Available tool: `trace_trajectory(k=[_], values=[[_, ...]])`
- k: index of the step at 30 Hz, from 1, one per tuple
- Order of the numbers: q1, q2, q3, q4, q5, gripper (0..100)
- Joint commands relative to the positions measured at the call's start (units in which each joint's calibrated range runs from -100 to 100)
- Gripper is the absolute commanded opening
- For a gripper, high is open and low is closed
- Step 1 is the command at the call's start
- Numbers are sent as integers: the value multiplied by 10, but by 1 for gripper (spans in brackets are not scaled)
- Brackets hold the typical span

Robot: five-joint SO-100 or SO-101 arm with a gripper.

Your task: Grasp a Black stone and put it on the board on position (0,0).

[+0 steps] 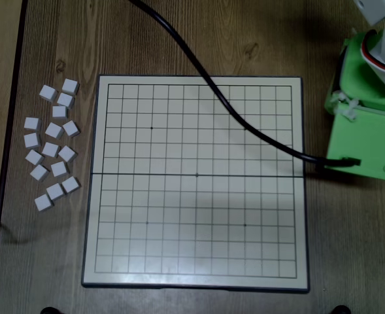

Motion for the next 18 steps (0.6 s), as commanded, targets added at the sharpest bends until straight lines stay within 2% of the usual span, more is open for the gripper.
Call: trace_trajectory(k=[1,18], values=[[9,-10,-8,-5,2,12],[9,9,-8,-16,-4,12]])
